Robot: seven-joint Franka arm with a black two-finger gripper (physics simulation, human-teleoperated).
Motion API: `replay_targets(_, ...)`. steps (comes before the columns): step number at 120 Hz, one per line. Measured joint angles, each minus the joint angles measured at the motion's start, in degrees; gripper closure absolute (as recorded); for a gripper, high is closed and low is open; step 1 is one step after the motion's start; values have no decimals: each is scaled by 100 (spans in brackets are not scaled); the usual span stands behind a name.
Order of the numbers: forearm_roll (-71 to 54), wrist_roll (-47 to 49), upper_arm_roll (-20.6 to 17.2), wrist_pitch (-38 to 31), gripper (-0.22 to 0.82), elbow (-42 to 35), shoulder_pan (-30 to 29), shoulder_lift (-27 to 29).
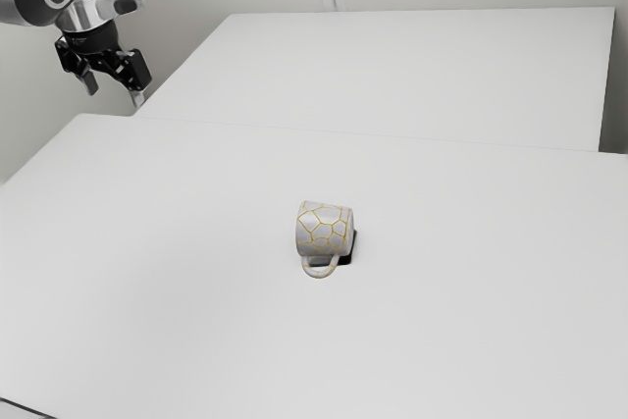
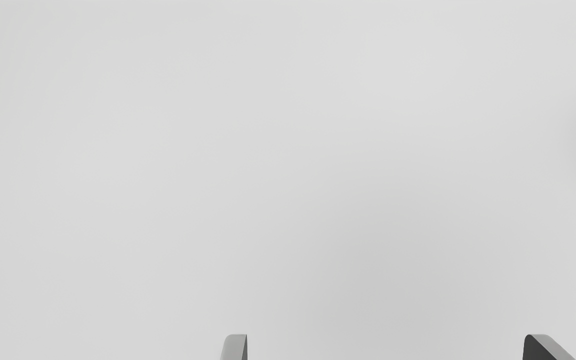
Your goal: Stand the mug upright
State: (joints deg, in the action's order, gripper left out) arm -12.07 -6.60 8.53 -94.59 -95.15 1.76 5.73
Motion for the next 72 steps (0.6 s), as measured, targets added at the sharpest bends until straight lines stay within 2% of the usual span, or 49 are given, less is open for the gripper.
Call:
replay_targets(40,131,2,-77,-35,0,-80,-40,-16)
replay_targets(53,804,21,-17,-34,0,-194,-170,-54)
replay_targets(72,2012,62,6,-28,0,-649,-683,-346)
